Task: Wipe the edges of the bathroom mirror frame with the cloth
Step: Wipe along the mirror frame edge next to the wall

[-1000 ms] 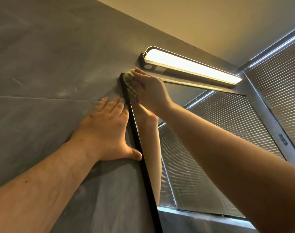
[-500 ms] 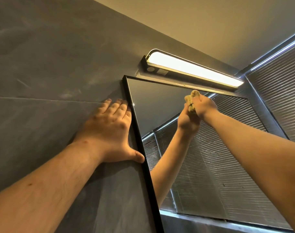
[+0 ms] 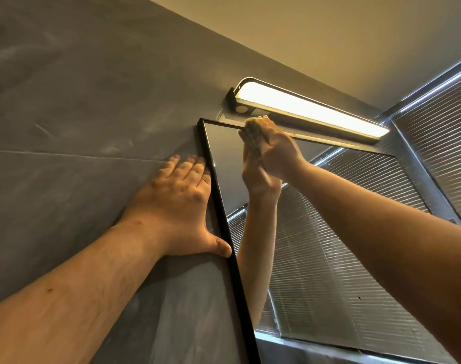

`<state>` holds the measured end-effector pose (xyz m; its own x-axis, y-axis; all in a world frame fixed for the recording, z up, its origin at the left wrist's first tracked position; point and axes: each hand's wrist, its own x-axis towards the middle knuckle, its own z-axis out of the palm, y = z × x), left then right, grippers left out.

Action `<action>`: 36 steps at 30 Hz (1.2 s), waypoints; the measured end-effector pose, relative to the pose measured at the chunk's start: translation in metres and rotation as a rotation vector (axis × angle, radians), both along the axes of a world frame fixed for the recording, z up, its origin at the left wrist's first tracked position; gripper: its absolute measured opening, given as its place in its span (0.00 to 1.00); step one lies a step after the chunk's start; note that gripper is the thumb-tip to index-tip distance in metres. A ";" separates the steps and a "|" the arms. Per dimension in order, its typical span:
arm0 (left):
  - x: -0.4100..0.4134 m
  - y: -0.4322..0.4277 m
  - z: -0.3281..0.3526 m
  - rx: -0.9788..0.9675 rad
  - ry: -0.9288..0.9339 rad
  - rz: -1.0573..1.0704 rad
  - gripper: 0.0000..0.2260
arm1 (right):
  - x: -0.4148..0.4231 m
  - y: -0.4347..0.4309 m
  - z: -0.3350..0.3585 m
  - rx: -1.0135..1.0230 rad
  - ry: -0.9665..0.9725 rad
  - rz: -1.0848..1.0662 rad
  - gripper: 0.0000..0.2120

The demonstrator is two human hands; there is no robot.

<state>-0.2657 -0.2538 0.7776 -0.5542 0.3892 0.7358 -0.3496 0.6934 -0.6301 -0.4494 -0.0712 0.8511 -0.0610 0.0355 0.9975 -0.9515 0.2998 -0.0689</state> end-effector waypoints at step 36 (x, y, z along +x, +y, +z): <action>-0.001 0.001 0.002 -0.003 -0.010 0.008 0.70 | -0.114 0.108 -0.066 -0.359 -0.632 -0.292 0.21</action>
